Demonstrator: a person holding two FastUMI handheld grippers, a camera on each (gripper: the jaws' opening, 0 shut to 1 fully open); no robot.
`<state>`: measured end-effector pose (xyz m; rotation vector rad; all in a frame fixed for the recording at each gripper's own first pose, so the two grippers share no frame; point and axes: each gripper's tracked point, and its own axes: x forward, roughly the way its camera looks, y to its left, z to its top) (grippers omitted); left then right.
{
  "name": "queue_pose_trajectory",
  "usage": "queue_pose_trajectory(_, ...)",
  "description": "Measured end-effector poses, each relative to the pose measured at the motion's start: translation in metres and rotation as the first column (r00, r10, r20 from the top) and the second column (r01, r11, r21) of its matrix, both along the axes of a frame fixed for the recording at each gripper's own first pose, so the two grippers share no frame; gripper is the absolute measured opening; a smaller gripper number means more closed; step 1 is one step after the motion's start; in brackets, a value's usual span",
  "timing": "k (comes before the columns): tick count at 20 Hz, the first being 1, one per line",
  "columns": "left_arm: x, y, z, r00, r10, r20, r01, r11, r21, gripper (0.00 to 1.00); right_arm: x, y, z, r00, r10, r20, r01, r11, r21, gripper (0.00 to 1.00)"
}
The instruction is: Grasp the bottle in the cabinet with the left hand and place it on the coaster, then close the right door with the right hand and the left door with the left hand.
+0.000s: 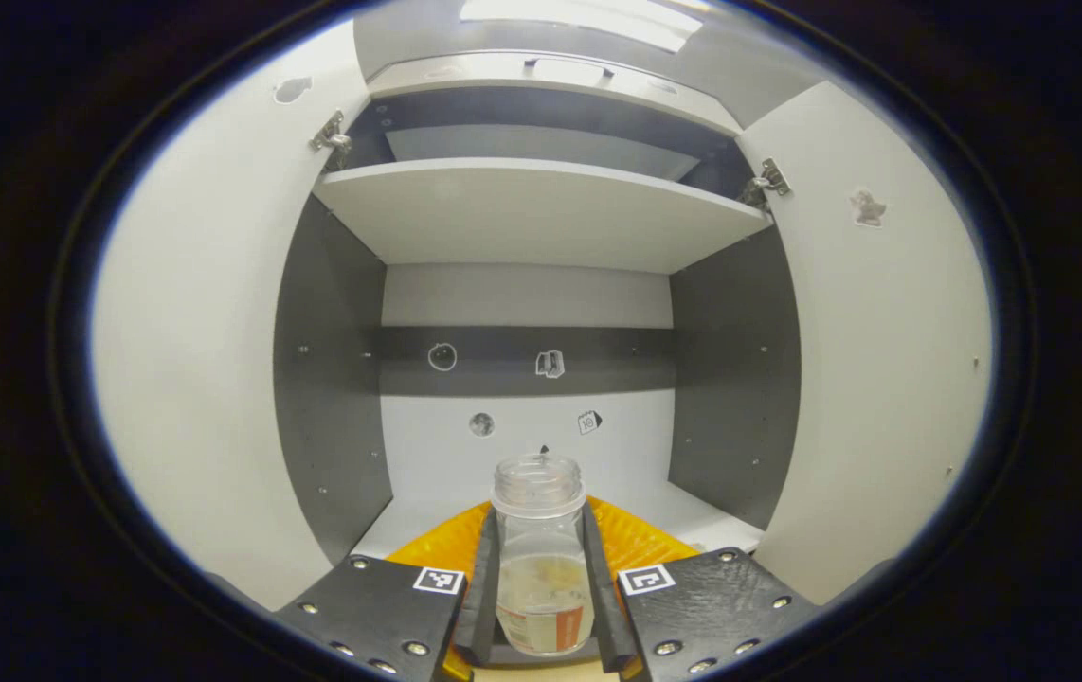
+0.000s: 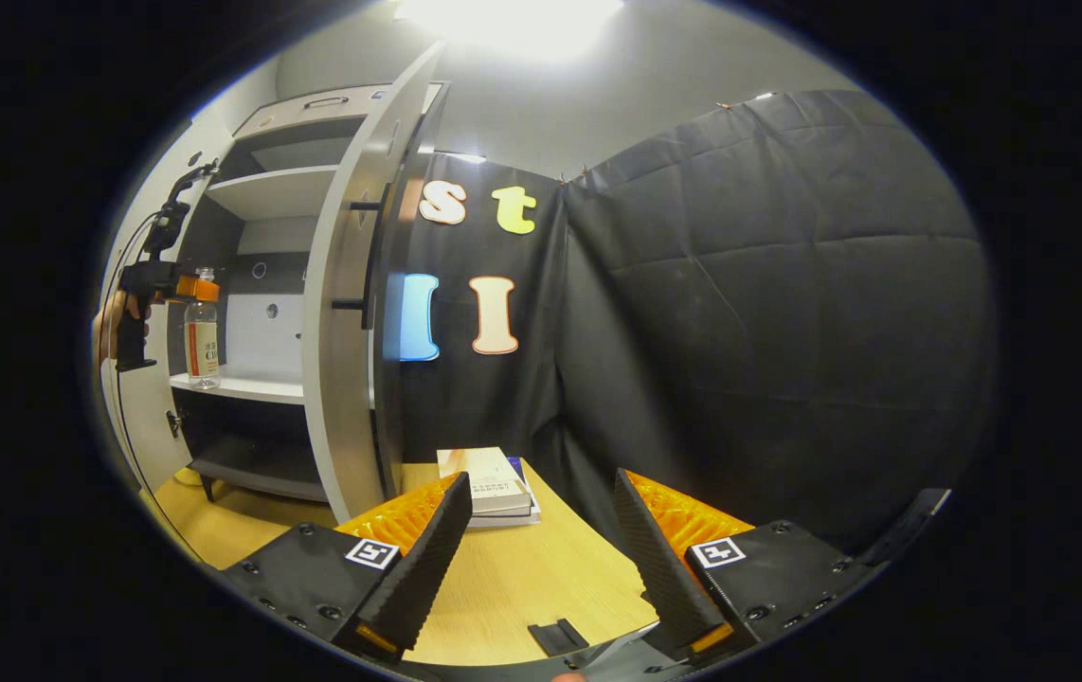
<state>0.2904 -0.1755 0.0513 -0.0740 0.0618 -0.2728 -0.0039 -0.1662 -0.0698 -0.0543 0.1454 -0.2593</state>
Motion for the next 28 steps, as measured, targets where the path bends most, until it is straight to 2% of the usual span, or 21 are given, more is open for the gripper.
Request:
queue_pose_trajectory(14,-0.088,-0.006,-0.038,1.0,-0.011,-0.028,0.012,1.0,0.003,0.43,-0.029,0.0,-0.005,0.996,0.087,-0.019,-0.087,0.996,0.01,0.96)
queue_pose_trajectory(15,-0.094,-0.006,-0.041,1.0,-0.012,-0.026,0.012,1.0,0.002,0.44,-0.031,0.0,-0.006,0.995,0.094,-0.02,-0.094,0.996,0.008,0.93)
queue_pose_trajectory(17,-0.105,-0.006,-0.048,1.0,-0.01,-0.026,0.01,1.0,0.0,0.44,-0.036,0.001,-0.008,0.994,0.105,-0.023,-0.105,0.994,0.004,0.93)
queue_pose_trajectory(20,-0.116,-0.006,-0.06,0.999,-0.008,-0.037,0.008,1.0,0.001,0.44,-0.043,0.0,-0.011,0.993,0.113,-0.026,-0.113,0.994,0.006,0.93)
queue_pose_trajectory(21,-0.12,-0.007,-0.065,0.999,-0.006,-0.04,0.006,1.0,0.002,0.44,-0.045,-0.001,-0.013,0.993,0.114,-0.027,-0.114,0.993,0.008,0.96)
queue_pose_trajectory(28,-0.141,-0.017,-0.093,0.999,-0.019,-0.03,0.019,1.0,0.0,0.44,-0.053,-0.001,-0.02,0.993,0.113,-0.036,-0.112,0.994,0.019,0.96)
